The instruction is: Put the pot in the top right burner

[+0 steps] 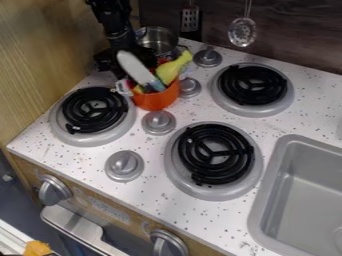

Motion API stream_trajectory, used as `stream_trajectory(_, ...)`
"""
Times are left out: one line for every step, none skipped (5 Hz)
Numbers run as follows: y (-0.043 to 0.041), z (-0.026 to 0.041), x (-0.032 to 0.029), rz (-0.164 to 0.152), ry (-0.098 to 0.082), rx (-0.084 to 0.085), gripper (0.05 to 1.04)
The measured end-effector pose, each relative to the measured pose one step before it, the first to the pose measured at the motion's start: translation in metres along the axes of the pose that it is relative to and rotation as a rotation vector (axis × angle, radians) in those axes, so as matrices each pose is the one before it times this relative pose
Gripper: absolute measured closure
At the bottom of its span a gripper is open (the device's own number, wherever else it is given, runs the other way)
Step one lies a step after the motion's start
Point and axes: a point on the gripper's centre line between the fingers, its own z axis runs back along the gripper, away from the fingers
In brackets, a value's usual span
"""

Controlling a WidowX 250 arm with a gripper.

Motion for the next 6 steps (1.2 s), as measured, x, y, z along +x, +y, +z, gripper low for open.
stream_trajectory(0.00056, 0.00029, -0.00107, 0.0139, 0.0014, 0.0104, 0.943)
stream_trajectory(0.00100, 0.00195, -0.00244, 0.0698, -0.0144, 0.0074, 0.969)
stream_trajectory(0.00029, 0.00177, -0.00604, 0.1294, 0.0393, 0.0157, 0.973)
stream_trajectory(-0.00491, 0.00528, -0.00794, 0.1678, 0.0485, 0.0448, 0.973)
stream_trajectory(-0.00677, 0.00937, -0.00914, 0.0593, 0.0118, 0.0293, 0.976)
stream_trajectory(-0.00754, 0.01068, -0.00871, 0.0240, -0.0208, -0.0002, 0.997)
